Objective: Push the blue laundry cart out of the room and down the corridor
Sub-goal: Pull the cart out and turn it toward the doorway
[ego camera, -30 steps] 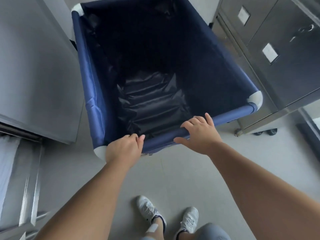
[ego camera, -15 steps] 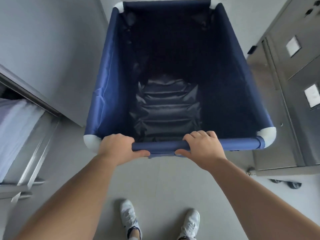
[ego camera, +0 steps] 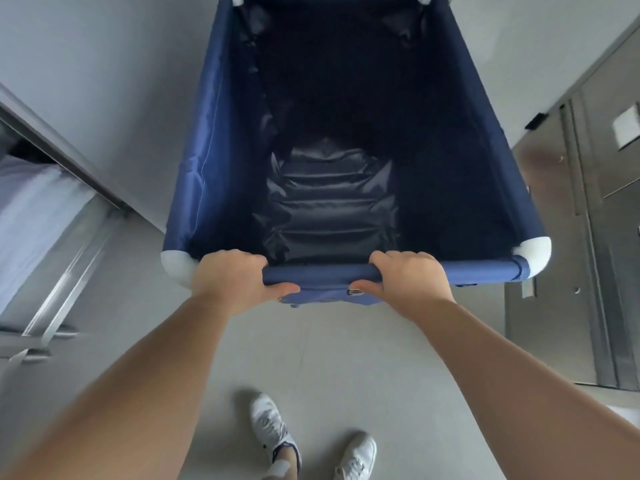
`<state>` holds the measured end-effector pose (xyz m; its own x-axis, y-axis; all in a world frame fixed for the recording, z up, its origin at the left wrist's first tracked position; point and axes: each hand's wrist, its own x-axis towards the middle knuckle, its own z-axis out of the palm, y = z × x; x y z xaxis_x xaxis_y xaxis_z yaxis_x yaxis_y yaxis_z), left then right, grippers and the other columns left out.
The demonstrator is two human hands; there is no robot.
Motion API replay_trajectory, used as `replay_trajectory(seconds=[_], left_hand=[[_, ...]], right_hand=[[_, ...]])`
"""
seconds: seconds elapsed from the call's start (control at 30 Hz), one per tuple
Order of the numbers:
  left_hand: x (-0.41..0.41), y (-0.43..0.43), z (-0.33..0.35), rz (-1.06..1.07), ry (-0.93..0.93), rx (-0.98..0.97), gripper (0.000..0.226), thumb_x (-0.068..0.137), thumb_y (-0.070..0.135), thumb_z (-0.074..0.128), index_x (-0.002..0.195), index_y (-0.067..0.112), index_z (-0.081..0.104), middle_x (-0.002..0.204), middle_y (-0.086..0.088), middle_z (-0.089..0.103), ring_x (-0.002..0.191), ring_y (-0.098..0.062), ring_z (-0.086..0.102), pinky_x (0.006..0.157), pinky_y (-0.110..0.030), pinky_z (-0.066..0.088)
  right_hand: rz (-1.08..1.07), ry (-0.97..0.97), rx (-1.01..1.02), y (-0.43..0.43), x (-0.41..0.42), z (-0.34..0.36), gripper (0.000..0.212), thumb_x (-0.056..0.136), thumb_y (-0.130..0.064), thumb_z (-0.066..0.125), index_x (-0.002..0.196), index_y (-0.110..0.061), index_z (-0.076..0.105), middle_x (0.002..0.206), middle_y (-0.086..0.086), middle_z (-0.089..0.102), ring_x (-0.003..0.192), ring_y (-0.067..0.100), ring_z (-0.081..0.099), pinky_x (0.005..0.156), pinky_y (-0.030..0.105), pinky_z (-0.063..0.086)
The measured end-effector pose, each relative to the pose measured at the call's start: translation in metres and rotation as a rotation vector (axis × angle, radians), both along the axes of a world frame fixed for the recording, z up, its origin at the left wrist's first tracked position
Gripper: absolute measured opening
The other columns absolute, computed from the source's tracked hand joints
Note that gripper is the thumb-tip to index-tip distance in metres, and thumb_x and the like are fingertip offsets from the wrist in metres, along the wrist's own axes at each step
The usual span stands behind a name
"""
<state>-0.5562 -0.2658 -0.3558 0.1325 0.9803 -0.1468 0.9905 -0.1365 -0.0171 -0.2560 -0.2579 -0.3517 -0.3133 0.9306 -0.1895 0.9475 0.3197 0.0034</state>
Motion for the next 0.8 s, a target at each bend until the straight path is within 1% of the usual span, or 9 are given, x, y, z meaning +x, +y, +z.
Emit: replay_trajectory(seconds=[0.2, 0.37, 0.57, 0.67, 0.73, 0.8], left_hand=[[-0.003, 0.044, -0.002, 0.01, -0.009, 0.007, 0.08, 0.056, 0.1, 0.021, 0.066, 0.027, 0.054, 0.058, 0.011, 0.053, 0.057, -0.012, 0.051, 0.05, -0.03, 0.03], [-0.009, 0.091, 0.001, -0.001, -0.012, -0.016, 0.079, 0.058, 0.099, 0.022, 0.067, 0.028, 0.055, 0.057, 0.011, 0.054, 0.055, -0.011, 0.051, 0.051, -0.029, 0.036], [-0.013, 0.147, 0.002, -0.007, -0.041, -0.002, 0.078, 0.058, 0.098, 0.023, 0.067, 0.027, 0.055, 0.058, 0.011, 0.054, 0.054, -0.01, 0.05, 0.049, -0.029, 0.033], [-0.015, 0.174, 0.002, -0.014, -0.055, 0.0, 0.079, 0.057, 0.099, 0.023, 0.068, 0.028, 0.056, 0.058, 0.011, 0.054, 0.053, -0.01, 0.049, 0.049, -0.028, 0.034], [-0.016, 0.193, 0.001, -0.026, -0.048, 0.005, 0.079, 0.057, 0.099, 0.023, 0.069, 0.028, 0.057, 0.058, 0.011, 0.054, 0.054, -0.011, 0.05, 0.049, -0.028, 0.034], [-0.017, 0.212, -0.001, -0.032, -0.047, 0.008, 0.078, 0.058, 0.098, 0.023, 0.068, 0.028, 0.057, 0.058, 0.011, 0.054, 0.054, -0.01, 0.05, 0.048, -0.028, 0.034]], right_hand=[[0.006, 0.023, 0.048, 0.043, -0.001, -0.003, 0.056, 0.081, -0.084, 0.027, 0.085, -0.03, 0.043, 0.073, -0.01, 0.052, 0.066, 0.016, 0.047, 0.067, 0.032, 0.03], [-0.015, 0.04, 0.039, 0.085, -0.007, 0.001, 0.059, 0.079, -0.085, 0.024, 0.089, -0.034, 0.051, 0.073, -0.014, 0.052, 0.069, 0.014, 0.047, 0.072, 0.032, 0.03], [-0.053, 0.06, 0.027, 0.14, -0.013, 0.002, 0.06, 0.079, -0.085, 0.026, 0.094, -0.036, 0.058, 0.077, -0.016, 0.052, 0.078, 0.014, 0.046, 0.082, 0.034, 0.035], [-0.045, 0.062, 0.021, 0.166, -0.015, 0.001, 0.057, 0.081, -0.084, 0.03, 0.095, -0.037, 0.059, 0.081, -0.016, 0.055, 0.085, 0.014, 0.051, 0.087, 0.035, 0.036], [-0.041, 0.069, 0.023, 0.185, -0.015, -0.001, 0.055, 0.082, -0.084, 0.031, 0.094, -0.037, 0.058, 0.082, -0.016, 0.056, 0.087, 0.014, 0.053, 0.088, 0.035, 0.036], [-0.046, 0.078, 0.025, 0.203, -0.015, -0.002, 0.054, 0.082, -0.083, 0.033, 0.091, -0.037, 0.058, 0.079, -0.017, 0.053, 0.085, 0.014, 0.054, 0.088, 0.035, 0.036]])
